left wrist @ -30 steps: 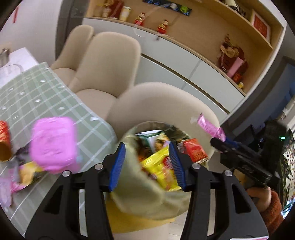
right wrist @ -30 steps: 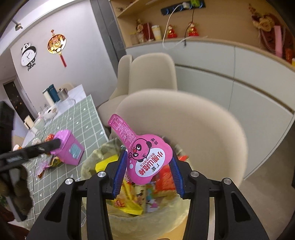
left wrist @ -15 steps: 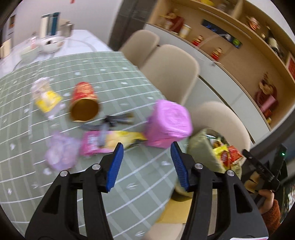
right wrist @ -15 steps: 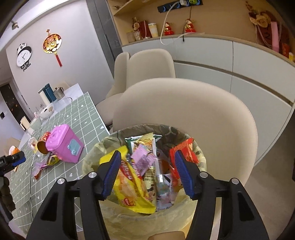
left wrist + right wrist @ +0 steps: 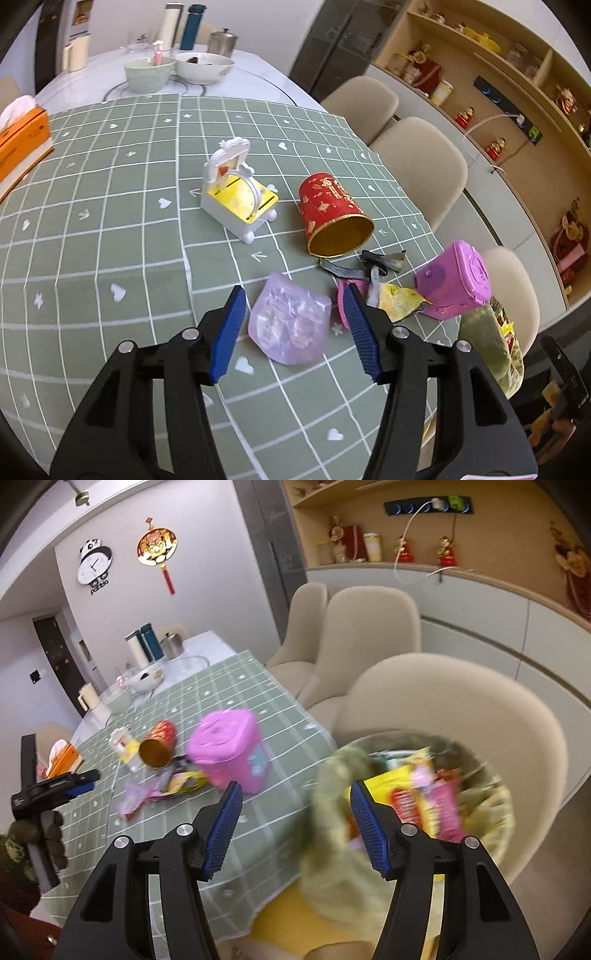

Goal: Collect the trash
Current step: 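Open the left tool to drop the wrapper while the right tool drops the lollipop in the bin, then grasp the grey plastic strip with the left tool while the right tool approaches the pink chip bag, then grasp the clear purple plastic bag with the right tool, then carry the grey strip and purple plastic bag over the bin with both tools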

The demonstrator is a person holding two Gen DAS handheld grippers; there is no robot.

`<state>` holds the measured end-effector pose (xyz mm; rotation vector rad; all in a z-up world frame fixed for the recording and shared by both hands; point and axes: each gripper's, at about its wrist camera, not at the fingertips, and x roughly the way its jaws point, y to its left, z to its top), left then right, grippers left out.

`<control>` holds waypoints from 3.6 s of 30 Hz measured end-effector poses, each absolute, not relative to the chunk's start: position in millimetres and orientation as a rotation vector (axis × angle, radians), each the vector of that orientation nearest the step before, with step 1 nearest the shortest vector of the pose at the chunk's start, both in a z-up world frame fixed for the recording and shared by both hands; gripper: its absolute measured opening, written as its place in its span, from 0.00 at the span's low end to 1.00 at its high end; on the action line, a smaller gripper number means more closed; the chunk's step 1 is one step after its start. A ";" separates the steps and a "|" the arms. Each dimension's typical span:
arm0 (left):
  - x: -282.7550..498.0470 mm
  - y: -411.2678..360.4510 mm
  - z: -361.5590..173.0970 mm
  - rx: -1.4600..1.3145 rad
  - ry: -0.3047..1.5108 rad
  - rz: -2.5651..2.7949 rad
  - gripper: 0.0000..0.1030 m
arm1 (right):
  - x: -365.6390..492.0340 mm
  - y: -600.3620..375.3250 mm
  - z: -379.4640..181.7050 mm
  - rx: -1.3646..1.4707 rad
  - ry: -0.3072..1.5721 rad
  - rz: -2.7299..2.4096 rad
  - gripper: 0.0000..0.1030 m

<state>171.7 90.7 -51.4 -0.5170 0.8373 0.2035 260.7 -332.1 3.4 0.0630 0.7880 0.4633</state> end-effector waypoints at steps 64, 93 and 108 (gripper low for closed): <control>125.4 164.9 -82.7 -0.423 0.936 0.049 0.28 | 268.8 -111.2 -111.6 0.229 1.053 0.485 0.56; 98.5 226.8 -92.4 -0.523 0.927 0.114 0.29 | 248.6 -1.0 -111.6 -0.151 0.981 0.682 0.57; 98.6 216.7 -66.4 -0.529 0.865 0.134 0.29 | 222.5 -10.9 -59.3 -0.234 0.906 0.776 0.06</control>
